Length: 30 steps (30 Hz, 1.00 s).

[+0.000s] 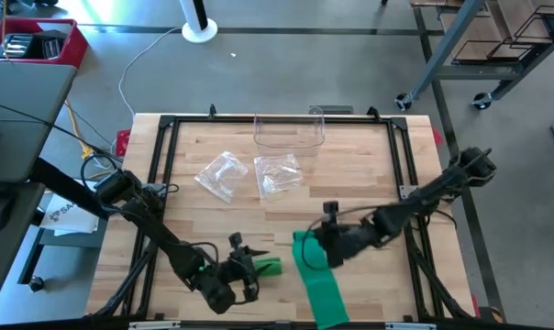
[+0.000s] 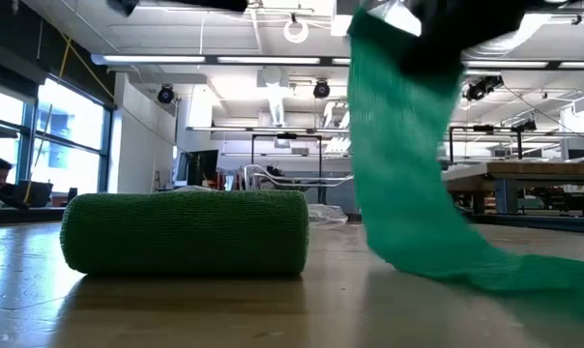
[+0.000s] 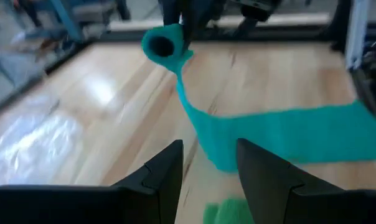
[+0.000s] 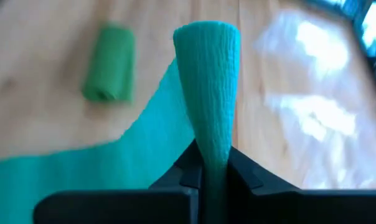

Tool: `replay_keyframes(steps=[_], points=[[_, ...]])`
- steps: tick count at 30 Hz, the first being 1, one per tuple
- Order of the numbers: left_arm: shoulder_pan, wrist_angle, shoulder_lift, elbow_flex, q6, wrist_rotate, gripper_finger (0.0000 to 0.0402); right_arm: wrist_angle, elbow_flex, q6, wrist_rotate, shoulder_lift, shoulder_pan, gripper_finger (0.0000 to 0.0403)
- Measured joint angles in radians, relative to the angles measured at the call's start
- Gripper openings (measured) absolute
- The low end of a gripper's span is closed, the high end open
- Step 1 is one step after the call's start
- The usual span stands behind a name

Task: Roll bandage
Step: Roll the blue bandage

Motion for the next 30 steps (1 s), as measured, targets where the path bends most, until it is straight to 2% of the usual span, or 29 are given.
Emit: replay_keyframes(steps=[5, 8, 13, 17, 21, 25, 30], points=[[-0.015, 0.249, 0.000, 0.000, 0.188, -0.105, 0.0142, 0.001, 0.106, -0.077, 0.067, 0.009, 0.100, 0.0022], [-0.012, 0.390, 0.000, 0.000, 0.259, -0.112, 0.0142, 0.010, 0.163, -0.153, 0.097, 0.044, 0.143, 0.0022], [0.001, 0.545, -0.001, 0.001, 0.351, -0.101, 0.0142, 0.004, 0.256, -0.261, 0.235, 0.138, 0.191, 0.0022], [0.006, 0.559, -0.001, 0.001, 0.369, -0.077, 0.0142, -0.026, 0.322, -0.310, 0.330, 0.200, 0.205, 0.0022], [0.017, 0.552, -0.002, 0.001, 0.349, -0.061, 0.0142, -0.081, 0.371, -0.325, 0.365, 0.248, 0.203, 0.0022], [0.024, 0.547, -0.002, 0.001, 0.345, -0.062, 0.0142, -0.125, 0.387, -0.308, 0.444, 0.272, 0.202, 0.0022], [0.025, 0.504, -0.002, 0.001, 0.318, -0.065, 0.0142, -0.137, 0.387, -0.307, 0.462, 0.275, 0.201, 0.0022]])
